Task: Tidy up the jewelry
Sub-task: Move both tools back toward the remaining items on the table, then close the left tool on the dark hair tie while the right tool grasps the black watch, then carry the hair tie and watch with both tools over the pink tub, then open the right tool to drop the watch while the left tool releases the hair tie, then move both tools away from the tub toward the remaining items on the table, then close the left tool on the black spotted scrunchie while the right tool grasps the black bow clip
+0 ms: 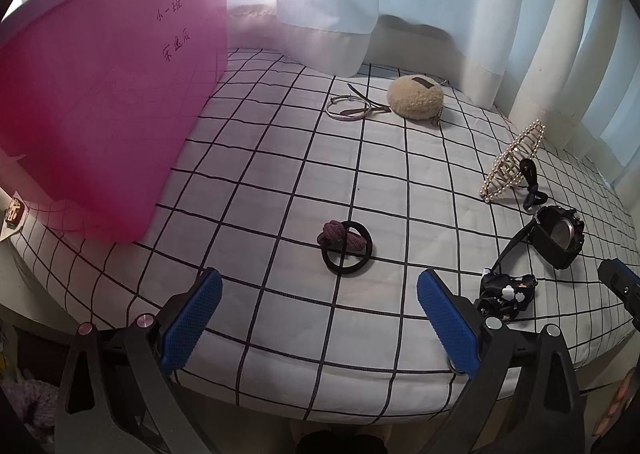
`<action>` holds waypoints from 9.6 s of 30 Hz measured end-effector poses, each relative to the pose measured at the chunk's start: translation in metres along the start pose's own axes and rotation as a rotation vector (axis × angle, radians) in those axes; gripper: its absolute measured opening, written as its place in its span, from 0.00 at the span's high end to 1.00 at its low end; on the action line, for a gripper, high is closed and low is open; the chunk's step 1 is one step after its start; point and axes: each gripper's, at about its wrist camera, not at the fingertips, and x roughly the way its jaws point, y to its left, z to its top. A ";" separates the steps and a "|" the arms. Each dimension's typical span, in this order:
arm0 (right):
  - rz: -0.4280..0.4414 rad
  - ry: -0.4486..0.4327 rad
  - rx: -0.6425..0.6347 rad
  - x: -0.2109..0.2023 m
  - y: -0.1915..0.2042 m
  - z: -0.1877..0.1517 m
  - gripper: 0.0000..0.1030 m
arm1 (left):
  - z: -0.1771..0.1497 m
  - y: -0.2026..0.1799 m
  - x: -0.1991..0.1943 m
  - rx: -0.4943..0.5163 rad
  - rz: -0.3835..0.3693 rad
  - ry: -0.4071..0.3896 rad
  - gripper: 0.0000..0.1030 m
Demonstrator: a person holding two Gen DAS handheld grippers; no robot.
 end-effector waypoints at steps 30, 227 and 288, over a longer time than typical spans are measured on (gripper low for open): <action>-0.079 0.059 -0.188 0.078 0.026 0.009 0.31 | 0.006 -0.008 0.053 0.008 0.060 -0.019 0.06; 0.120 0.023 -0.071 -0.076 -0.034 0.076 0.29 | 0.022 -0.034 -0.126 -0.097 0.103 -0.021 0.07; 0.327 0.085 -0.654 0.126 0.003 0.080 0.30 | -0.039 -0.139 0.021 -0.564 0.355 -0.019 0.07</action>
